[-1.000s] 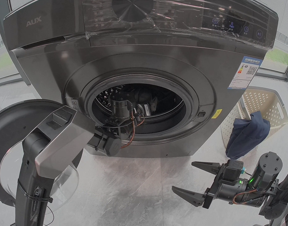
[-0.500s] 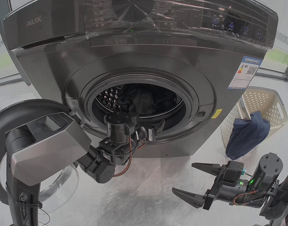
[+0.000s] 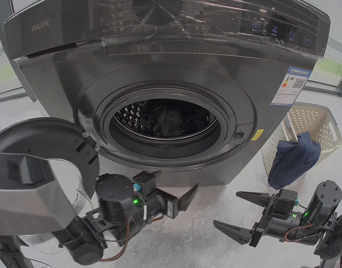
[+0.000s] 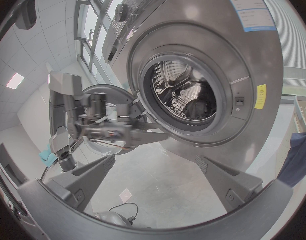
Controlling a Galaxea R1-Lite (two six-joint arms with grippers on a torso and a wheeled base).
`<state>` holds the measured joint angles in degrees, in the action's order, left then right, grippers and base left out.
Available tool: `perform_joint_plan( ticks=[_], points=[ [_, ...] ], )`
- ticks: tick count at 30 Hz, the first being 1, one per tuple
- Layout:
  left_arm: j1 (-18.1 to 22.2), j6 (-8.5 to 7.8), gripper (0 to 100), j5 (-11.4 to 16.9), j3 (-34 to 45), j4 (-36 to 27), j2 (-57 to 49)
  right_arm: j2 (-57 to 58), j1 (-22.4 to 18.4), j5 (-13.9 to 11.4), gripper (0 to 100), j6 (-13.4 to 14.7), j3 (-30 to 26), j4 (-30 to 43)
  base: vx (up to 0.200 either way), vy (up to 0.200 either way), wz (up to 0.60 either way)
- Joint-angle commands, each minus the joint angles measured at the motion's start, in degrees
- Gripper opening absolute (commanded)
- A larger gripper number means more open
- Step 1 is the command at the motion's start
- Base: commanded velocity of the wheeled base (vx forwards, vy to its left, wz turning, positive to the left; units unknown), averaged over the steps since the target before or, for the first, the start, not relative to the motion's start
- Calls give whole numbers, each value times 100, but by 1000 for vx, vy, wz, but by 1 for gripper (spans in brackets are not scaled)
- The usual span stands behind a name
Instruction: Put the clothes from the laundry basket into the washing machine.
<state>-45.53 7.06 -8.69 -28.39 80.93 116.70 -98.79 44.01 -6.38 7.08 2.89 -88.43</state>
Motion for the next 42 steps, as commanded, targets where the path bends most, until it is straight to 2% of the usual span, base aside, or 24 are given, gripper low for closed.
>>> perform_joint_plan(
  ticks=[1,5,7,8,9,10,12,15,17,18,21,22,25,27,28,30,31,32,36,38,39,40,41,42],
  points=[
    [-527,94,100,-1,1758,766,-1914,739,-665,5,100,4,-289,19,0,0,0],
    [-518,68,100,-106,2180,775,-2266,976,-1114,57,100,-23,-289,-8,0,0,0],
    [-527,50,100,-238,2347,775,-2521,1169,-1342,268,100,-23,-289,63,0,0,0],
    [-527,50,100,-238,2347,775,-2521,1169,-1342,268,100,-23,-289,63,0,0,0],
    [-536,24,100,-414,2514,766,-2749,1363,-1465,435,100,-23,-289,116,0,0,0],
    [-536,24,100,-432,2549,766,-2776,1407,-1492,462,100,-32,-289,142,0,0,0],
    [-492,41,100,-555,2839,757,-3101,1697,-1720,506,100,-32,-289,397,-100,0,0],
    [-377,32,100,-660,2839,511,-3602,2242,-1957,515,100,-84,-289,1065,-200,0,0],
    [-351,24,100,-669,2839,432,-3725,2356,-1984,515,100,-84,-289,1188,-200,0,0],
    [-246,-135,100,-695,2839,-280,-4489,3059,-2098,523,100,-84,-289,2032,-200,0,0],
    [-202,-266,100,-748,2839,-1255,-5439,3955,-2186,673,100,-93,-289,3192,-133,0,0],
    [-131,-249,100,-757,2839,-1510,-5693,4263,-2204,752,100,-93,-289,3570,0,0,0],
    [405,-214,100,-695,2839,-2697,-6713,5247,-2221,919,100,-93,-289,4659,0,0,0],
    [440,-214,100,-695,2839,-2820,-6818,5379,-2230,928,100,-93,-289,4800,0,0,0],
    [704,-231,100,-660,2839,-3655,-7627,6047,-2485,945,100,-93,-289,5407,0,0,0],
    [1020,-205,100,-643,2839,-4323,-8181,6557,-2810,919,100,-93,-289,5802,0,-100,0],
    [1020,-205,100,-643,2839,-4323,-8181,6583,-2828,919,100,-93,-289,5828,0,-200,0],
    [1275,-187,100,-581,2839,-4868,-8664,7005,-3118,892,100,-102,-289,6180,0,-200,0],
    [1916,-187,100,-273,2839,-5501,-9367,7867,-3487,857,100,-137,-289,6804,0,-200,0],
    [2233,-187,100,8,2839,-5878,-9798,8341,-3592,857,100,-146,-289,7217,0,-200,0],
    [2470,-178,100,351,2839,-6292,-10211,8710,-3671,857,100,-155,-289,7516,0,0,0],
    [2497,-178,100,386,2839,-6344,-10255,8781,-3680,857,100,-155,-289,7586,0,0,0],
    [2822,-170,100,887,2839,-6907,-10774,9220,-3794,849,100,-155,-289,8043,0,0,0],
    [2980,-187,100,1045,2839,-7153,-10976,9326,-3838,849,100,-155,-289,8245,0,0,0]
  ],
)
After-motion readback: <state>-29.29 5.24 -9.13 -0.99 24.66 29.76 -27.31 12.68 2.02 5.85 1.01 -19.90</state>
